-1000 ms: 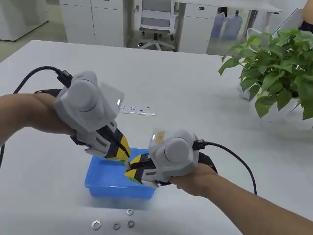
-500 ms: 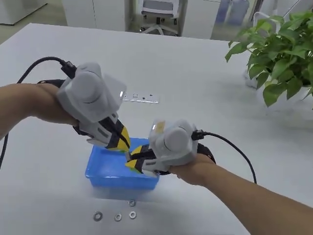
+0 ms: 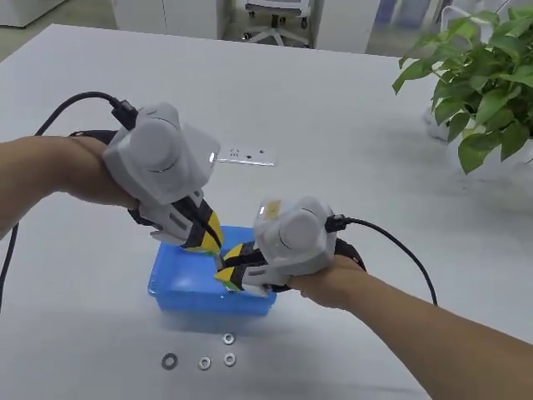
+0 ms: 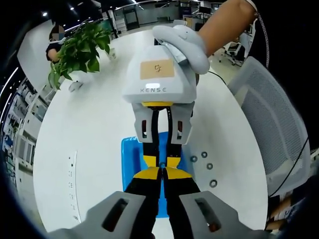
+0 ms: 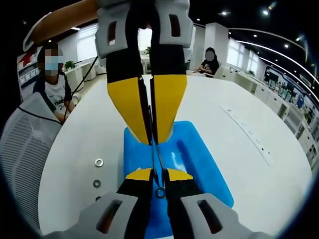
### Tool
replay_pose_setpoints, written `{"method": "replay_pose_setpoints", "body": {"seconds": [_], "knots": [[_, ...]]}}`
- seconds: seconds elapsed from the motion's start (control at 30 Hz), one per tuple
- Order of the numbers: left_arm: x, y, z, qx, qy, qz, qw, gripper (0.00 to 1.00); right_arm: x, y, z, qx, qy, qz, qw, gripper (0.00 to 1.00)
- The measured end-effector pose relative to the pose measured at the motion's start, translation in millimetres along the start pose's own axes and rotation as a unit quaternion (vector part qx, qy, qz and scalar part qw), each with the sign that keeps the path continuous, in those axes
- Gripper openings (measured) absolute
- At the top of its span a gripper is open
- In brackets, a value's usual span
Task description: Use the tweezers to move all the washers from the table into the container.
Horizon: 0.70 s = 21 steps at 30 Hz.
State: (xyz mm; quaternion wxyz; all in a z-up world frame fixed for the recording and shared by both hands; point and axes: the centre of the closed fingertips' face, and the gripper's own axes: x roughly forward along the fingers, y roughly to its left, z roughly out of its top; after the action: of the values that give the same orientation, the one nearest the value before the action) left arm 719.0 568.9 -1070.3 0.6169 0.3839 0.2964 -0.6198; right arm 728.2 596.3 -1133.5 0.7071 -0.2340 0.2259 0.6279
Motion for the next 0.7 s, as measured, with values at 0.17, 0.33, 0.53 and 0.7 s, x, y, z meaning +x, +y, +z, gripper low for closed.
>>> {"method": "replay_pose_setpoints", "body": {"seconds": [0.17,0.33,0.53,0.7], "knots": [[-1.7,0.5,-0.5,0.000,-0.001,0.002,1.0000,0.05,-0.6,-0.3,1.4,-0.002,-0.001,-0.001,1.0000,0.11],[-3.1,-0.8,0.7,0.001,-0.001,0.002,1.0000,0.05,-1.9,1.8,2.4,-0.002,-0.003,-0.002,1.0000,0.11],[-6.6,-4.8,4.2,0.004,0.000,0.003,1.0000,0.05,-5.9,5.7,5.0,-0.004,-0.004,-0.003,1.0000,0.11],[-10.6,-6.5,7.3,0.004,0.001,0.005,1.0000,0.05,-9.3,7.5,8.6,-0.007,-0.007,-0.006,0.9999,0.11]]}}
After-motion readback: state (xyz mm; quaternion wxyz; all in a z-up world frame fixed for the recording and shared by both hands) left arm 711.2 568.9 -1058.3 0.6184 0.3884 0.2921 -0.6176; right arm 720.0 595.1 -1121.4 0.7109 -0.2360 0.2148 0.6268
